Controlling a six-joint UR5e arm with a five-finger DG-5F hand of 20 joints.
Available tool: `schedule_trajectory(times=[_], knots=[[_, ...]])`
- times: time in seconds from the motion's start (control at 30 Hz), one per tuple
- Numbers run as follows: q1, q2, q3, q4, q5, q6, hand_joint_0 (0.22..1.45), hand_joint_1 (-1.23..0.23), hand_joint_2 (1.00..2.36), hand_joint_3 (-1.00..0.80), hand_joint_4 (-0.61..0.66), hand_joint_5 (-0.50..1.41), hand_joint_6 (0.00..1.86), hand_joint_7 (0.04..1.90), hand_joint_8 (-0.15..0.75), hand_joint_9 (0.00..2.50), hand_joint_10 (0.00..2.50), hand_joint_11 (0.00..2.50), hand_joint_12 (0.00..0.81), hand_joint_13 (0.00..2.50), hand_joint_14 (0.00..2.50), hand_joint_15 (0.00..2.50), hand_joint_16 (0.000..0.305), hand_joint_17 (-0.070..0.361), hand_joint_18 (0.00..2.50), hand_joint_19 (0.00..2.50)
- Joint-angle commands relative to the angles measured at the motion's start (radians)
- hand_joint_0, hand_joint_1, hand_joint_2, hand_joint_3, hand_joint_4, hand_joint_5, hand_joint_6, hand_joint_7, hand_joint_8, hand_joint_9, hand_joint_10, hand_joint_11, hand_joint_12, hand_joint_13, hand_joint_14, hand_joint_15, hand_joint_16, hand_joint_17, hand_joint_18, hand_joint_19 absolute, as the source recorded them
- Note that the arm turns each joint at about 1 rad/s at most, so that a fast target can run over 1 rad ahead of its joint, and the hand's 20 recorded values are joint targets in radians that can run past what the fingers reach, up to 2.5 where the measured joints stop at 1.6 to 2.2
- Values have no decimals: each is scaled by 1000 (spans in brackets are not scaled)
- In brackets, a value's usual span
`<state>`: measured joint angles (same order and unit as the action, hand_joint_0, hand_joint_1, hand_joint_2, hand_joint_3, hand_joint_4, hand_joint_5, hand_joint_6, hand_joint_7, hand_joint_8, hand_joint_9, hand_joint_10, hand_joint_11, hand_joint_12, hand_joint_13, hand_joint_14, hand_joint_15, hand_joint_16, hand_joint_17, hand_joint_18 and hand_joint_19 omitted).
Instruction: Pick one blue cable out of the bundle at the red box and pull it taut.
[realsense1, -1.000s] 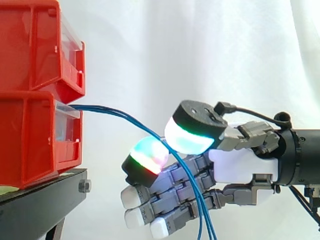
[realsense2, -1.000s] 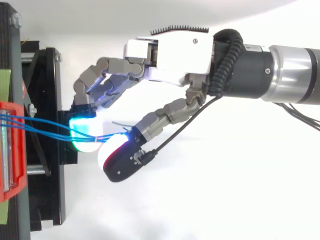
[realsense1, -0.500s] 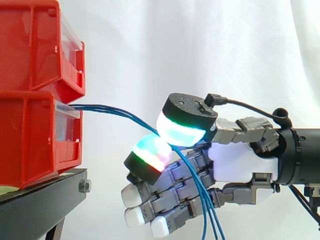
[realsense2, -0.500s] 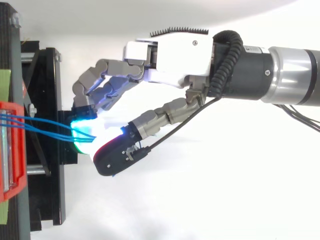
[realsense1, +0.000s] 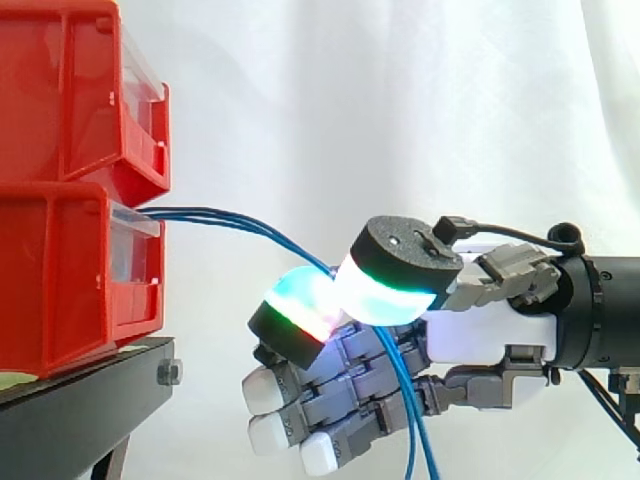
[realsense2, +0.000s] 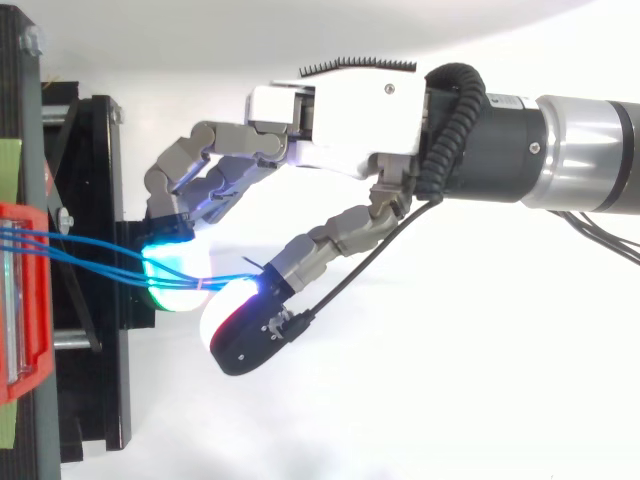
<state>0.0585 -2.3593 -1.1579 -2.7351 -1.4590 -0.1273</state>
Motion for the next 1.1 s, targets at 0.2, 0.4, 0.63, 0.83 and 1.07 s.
schedule_trajectory(times=[0.2,0.4,0.63,0.83,1.07], knots=[[0,0,0,0,0,0,456,-689,1000,-500,183,-132,912,965,411,709,6,425,419,584,11,261,64,143,658,314],[1,0,0,0,2,0,579,-604,1007,-407,148,-124,904,1060,382,727,9,411,378,579,10,279,55,123,597,350],[3,0,1,2,3,0,601,-789,1015,-169,159,-129,924,1051,396,715,7,427,398,606,11,267,58,131,652,320],[1,0,0,0,2,0,680,-891,1018,-181,60,-146,940,1114,365,686,11,425,384,602,12,263,54,122,658,295],[3,0,1,0,5,0,786,-932,1008,-380,-16,-160,942,1219,347,646,7,408,378,578,9,232,55,123,657,246]])
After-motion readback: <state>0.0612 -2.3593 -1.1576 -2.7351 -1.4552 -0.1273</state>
